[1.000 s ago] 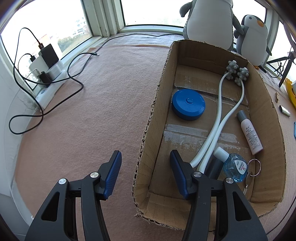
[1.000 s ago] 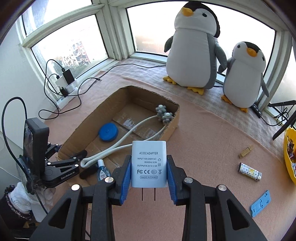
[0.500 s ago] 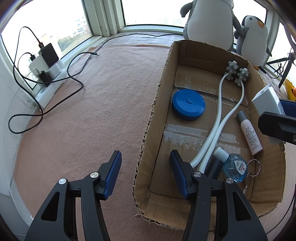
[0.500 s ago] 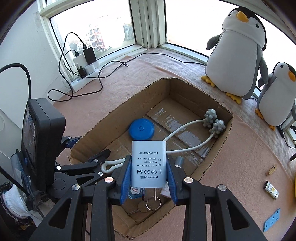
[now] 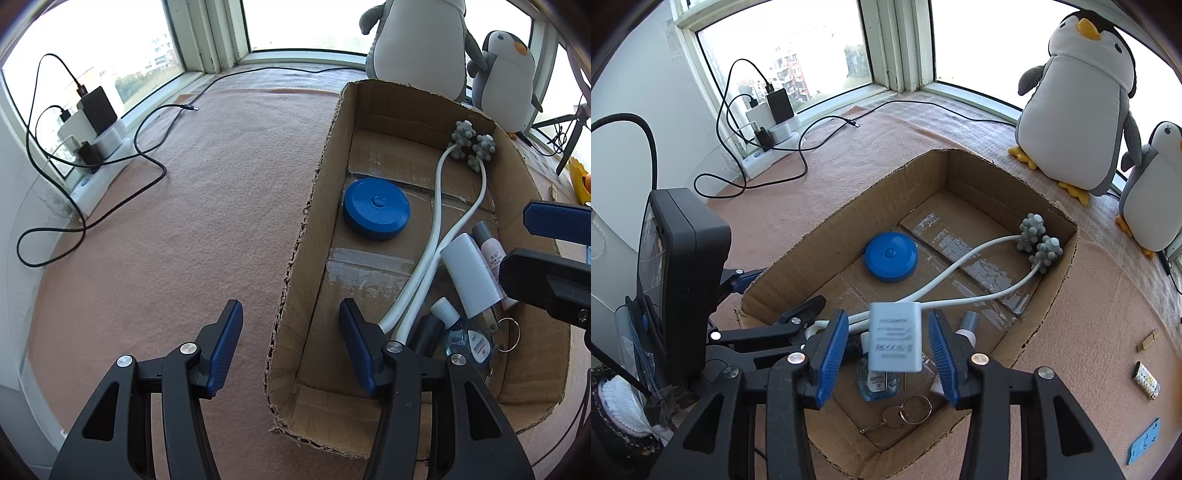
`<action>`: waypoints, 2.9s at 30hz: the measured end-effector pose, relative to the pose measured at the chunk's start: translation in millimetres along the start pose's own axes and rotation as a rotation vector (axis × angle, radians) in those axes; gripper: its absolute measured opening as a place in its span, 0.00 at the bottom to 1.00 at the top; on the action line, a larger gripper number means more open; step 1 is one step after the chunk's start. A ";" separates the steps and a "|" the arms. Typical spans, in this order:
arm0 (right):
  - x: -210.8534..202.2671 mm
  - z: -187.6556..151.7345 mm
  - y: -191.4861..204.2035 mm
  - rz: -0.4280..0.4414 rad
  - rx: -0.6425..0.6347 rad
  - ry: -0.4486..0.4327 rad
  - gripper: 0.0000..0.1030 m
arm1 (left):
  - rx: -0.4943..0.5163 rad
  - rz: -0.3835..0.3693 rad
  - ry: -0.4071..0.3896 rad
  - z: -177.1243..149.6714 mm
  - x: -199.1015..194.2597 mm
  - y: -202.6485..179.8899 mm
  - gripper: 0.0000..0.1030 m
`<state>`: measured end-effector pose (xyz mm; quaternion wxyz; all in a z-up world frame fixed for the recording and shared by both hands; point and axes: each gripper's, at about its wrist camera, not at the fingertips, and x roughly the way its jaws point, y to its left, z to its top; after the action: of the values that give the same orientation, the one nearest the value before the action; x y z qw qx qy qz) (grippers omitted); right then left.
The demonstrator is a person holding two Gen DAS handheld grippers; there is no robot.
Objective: Organize rigid objects
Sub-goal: 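Lower the adapter into the box and open the right gripper, then move the right gripper to the blue phone stand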
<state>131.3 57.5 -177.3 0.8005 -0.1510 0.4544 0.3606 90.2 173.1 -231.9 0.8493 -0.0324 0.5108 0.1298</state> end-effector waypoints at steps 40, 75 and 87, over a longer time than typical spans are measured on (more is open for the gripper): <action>-103.5 -96.3 -181.5 -0.294 0.576 -0.133 0.51 | 0.003 0.000 -0.003 1.1 -1.4 1.2 0.52; -76.8 -178.6 -343.3 -0.421 1.036 0.134 0.51 | -0.004 -0.009 -0.001 0.9 -0.7 0.9 0.52; -54.4 -151.4 -336.5 -0.460 0.867 0.220 0.47 | -0.004 -0.011 -0.002 0.0 -0.1 1.7 0.52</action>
<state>260.3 -286.4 -242.7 0.7956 0.0619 0.5990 -0.0654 89.8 174.7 -231.7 0.8503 -0.0366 0.5096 0.1260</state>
